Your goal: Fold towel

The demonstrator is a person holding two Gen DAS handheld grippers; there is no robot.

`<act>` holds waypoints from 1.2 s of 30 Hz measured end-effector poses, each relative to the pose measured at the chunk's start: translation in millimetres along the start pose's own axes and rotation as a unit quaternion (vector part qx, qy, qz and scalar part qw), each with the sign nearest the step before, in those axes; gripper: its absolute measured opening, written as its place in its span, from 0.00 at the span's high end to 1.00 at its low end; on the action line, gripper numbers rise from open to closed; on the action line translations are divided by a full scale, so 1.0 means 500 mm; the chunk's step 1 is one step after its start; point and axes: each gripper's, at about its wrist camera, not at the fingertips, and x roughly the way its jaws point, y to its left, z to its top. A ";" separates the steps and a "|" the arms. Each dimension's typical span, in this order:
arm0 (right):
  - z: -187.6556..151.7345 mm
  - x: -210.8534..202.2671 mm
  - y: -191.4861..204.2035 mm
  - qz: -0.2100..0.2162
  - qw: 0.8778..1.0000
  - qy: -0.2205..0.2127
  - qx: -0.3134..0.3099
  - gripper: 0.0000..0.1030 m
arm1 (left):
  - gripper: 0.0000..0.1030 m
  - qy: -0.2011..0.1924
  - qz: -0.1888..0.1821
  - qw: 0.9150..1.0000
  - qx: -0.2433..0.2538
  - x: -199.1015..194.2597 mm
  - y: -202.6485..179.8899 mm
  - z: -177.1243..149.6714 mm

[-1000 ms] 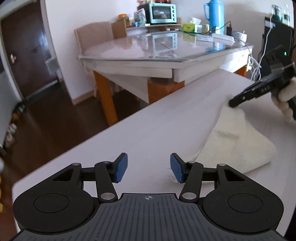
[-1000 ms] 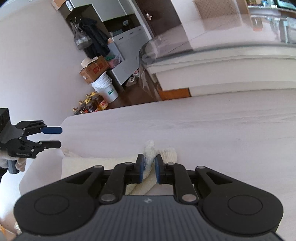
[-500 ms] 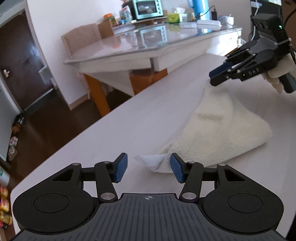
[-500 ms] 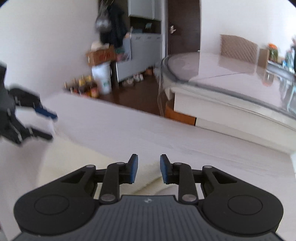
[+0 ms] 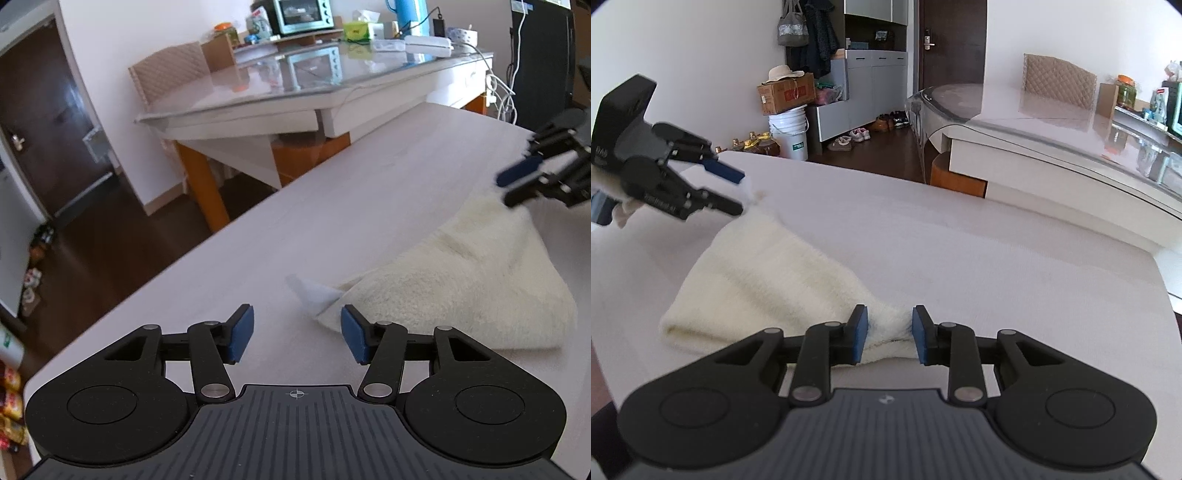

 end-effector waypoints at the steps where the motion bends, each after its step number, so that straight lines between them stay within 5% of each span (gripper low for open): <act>1: 0.001 -0.005 0.005 -0.002 1.000 -0.005 -0.002 0.71 | 0.44 -0.006 0.001 1.000 0.000 -0.008 -0.004 0.002; 9: 0.056 0.013 0.106 0.094 0.995 -0.030 -0.029 0.71 | 0.44 -0.018 -0.021 0.999 0.027 -0.012 -0.062 0.022; 19: 0.019 0.009 0.139 0.102 0.992 0.012 -0.073 0.70 | 0.43 0.005 -0.031 0.999 0.016 0.016 -0.090 0.007; 29: 0.004 -0.043 0.118 0.075 0.996 -0.003 -0.037 0.69 | 0.44 0.006 -0.021 1.000 0.002 -0.012 -0.120 -0.015; 36: 0.000 -0.042 0.043 -0.023 1.000 -0.020 0.004 0.68 | 0.41 -0.019 0.009 0.998 -0.056 -0.011 -0.101 0.014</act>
